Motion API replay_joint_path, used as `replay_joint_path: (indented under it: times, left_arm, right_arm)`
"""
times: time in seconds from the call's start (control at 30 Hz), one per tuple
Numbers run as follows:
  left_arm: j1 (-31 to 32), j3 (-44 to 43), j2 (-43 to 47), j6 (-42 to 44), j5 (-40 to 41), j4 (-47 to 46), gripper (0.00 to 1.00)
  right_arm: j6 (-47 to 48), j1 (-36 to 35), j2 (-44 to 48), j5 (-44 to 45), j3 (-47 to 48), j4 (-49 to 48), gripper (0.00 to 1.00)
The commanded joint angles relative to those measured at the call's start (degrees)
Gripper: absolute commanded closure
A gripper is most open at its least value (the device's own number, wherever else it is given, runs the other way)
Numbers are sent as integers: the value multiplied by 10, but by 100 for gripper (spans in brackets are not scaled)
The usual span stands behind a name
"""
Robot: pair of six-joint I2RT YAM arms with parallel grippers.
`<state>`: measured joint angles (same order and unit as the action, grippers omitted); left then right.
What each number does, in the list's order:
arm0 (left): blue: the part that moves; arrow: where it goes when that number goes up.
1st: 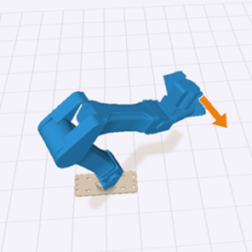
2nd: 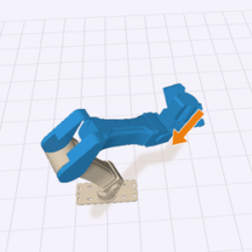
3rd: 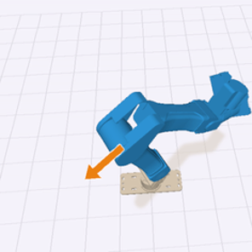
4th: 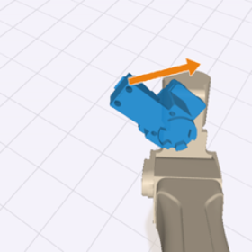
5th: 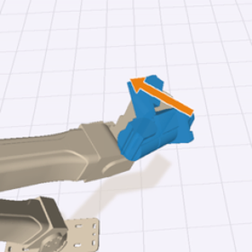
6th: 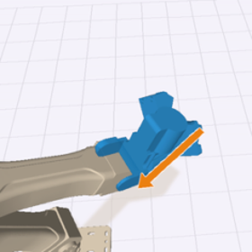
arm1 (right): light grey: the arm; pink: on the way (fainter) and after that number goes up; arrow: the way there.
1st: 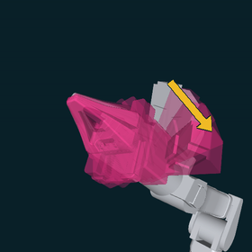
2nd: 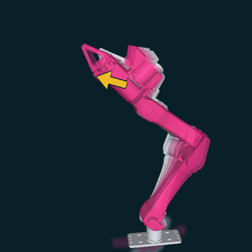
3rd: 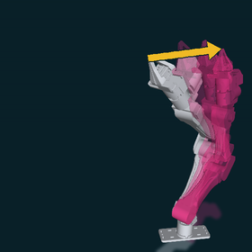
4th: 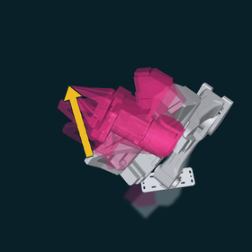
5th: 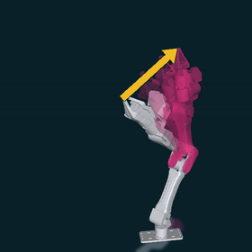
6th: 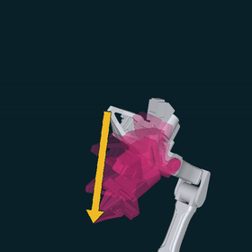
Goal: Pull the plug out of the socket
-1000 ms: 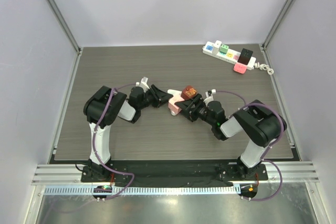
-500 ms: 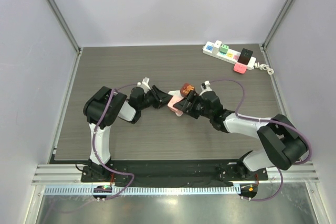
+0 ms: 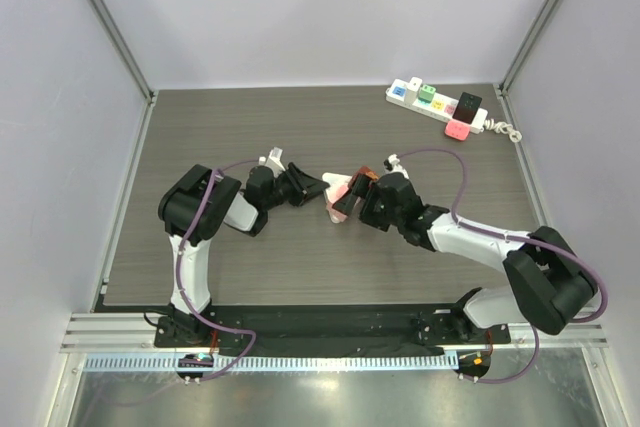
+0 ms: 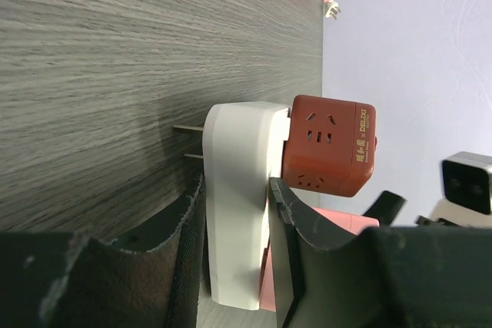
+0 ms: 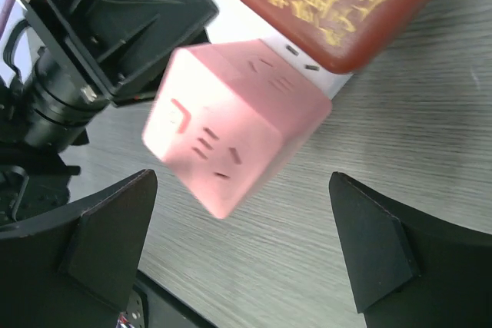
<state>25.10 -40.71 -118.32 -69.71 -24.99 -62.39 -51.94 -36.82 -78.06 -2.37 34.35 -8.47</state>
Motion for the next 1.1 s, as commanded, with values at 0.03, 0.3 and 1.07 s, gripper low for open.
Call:
replay_joint_path:
  times: [0.03,0.3,1.07]
  left_arm:
    - [-3,8,20,22,11,-9,100]
    - [-2,-10,-5,8,-13,-20,100]
    - [5,31,24,10,24,-60,100]
  right_arm:
    - [-19,-23,15,80,84,114,0]
    - [-13,-50,-37,137,191,244,0]
    - [-270,-117,-216,344,391,533,6]
